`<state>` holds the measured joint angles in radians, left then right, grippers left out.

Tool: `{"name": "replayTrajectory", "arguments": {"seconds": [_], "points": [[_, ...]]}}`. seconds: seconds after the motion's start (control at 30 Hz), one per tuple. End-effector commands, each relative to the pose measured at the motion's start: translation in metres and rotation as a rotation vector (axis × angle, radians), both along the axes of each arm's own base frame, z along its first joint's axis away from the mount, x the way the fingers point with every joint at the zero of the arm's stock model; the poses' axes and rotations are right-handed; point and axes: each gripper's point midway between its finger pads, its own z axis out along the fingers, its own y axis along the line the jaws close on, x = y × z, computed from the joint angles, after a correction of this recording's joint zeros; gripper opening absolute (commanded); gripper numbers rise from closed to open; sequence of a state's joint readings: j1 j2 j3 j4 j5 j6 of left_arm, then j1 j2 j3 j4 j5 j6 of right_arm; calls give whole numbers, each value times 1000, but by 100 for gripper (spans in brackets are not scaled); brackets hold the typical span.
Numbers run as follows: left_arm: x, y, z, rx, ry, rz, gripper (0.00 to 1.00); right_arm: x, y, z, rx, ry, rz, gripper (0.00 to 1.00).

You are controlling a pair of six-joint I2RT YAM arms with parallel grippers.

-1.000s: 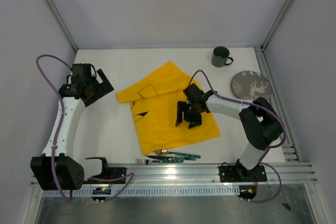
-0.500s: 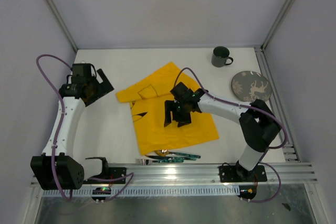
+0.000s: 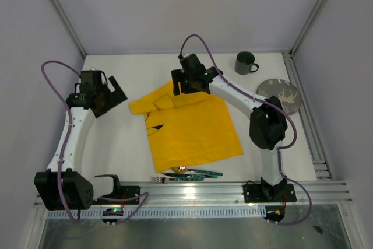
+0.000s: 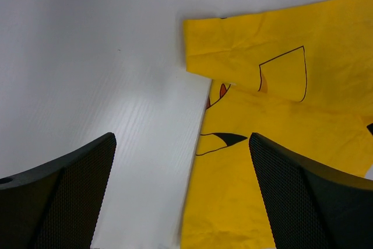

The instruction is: Set the dinner table for one person

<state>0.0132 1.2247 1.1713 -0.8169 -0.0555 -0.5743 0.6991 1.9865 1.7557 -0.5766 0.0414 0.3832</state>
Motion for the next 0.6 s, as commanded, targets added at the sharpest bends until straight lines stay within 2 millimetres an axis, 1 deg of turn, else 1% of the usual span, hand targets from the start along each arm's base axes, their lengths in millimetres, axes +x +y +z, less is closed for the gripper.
{"name": "replayTrajectory", "arguments": {"seconds": [0.0,0.1,0.13,0.17,0.2,0.23,0.27,0.33,0.37,0.43,0.47,0.53,0.57], "points": [[6,-7,-4,-40,-11,-6,99,46,-9,-4,-31,-90,-5,75],[6,-8,-4,-47,-11,-5,99,63,-2,-7,-10,-125,22,75],[5,-8,-5,-47,-10,-5,99,68,1,-14,-11,-126,25,75],[5,-8,-5,-47,-10,-3,99,73,5,-13,8,-145,30,75],[3,-9,-5,-49,-10,-5,99,77,5,-17,12,-148,34,75],[3,-8,-6,-51,-10,-3,99,79,8,-24,16,-143,39,75],[2,-10,-5,-54,-11,-7,99,81,15,-25,46,-146,61,75],[1,-10,-4,-61,-16,-5,99,84,21,-27,72,-149,81,75],[0,-11,-5,-61,-13,-5,99,88,23,-32,77,-151,83,75],[-3,-11,-5,-63,-9,-5,99,92,29,-30,92,-160,97,75],[-5,-11,-6,-62,-6,-5,99,94,32,-37,90,-153,103,75],[-8,-9,-7,-53,-1,-4,99,99,35,-34,98,-166,106,75],[-9,-9,-7,-50,-1,-3,99,102,37,-37,99,-174,109,75]]}}
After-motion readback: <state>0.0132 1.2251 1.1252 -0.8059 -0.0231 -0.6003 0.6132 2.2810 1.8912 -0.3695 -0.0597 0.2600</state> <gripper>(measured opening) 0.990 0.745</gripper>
